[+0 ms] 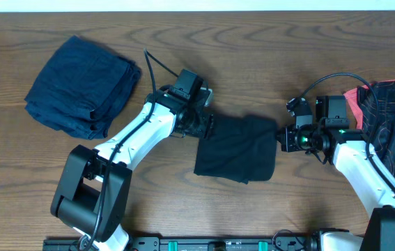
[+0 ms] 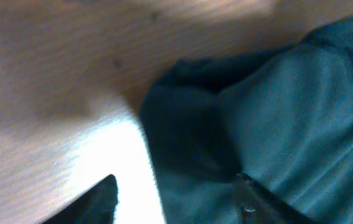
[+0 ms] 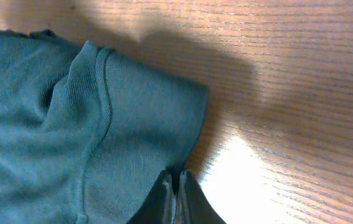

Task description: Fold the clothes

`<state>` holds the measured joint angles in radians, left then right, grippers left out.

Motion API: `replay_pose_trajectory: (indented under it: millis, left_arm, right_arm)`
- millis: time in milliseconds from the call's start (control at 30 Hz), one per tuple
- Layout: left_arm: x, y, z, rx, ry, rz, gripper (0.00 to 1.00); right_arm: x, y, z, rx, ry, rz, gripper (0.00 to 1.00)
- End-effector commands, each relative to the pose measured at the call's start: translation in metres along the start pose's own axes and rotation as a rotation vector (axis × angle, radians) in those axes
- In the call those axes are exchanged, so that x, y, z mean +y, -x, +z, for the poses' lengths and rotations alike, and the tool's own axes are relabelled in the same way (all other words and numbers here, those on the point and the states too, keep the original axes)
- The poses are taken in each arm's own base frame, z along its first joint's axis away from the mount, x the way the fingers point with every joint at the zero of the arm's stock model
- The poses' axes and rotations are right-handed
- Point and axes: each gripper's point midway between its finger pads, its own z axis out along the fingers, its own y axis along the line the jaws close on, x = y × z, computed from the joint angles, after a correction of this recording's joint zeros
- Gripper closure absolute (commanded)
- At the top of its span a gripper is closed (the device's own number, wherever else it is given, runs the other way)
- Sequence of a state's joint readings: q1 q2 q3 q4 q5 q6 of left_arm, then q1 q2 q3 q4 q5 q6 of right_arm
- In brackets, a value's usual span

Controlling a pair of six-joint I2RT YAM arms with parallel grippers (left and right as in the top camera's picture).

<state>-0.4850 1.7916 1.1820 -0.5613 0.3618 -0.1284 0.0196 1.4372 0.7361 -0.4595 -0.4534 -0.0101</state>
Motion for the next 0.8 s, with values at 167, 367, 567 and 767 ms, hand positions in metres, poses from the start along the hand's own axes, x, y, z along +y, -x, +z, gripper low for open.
replay_pose_trajectory:
  millis: [167,367,567,767]
  left_arm:
    - [-0.001,0.002,0.017,0.010,-0.044,0.000,0.31]
    - [0.010,-0.002,0.045,0.046,-0.037,-0.016,0.92]
    - [0.029,0.011,0.022,-0.009,-0.028,-0.078,0.94]
    - [0.045,0.026,-0.006,-0.087,-0.028,-0.126,0.89]
  right_arm:
    - [0.019,0.003,-0.006,-0.001,0.083,-0.014,0.69]
    - [0.027,-0.013,-0.004,0.067,0.101,-0.001,0.66]
    - [0.034,-0.024,-0.003,0.113,0.117,-0.003,0.68]
    - [0.065,-0.049,-0.005,0.201,0.243,-0.115,0.63]
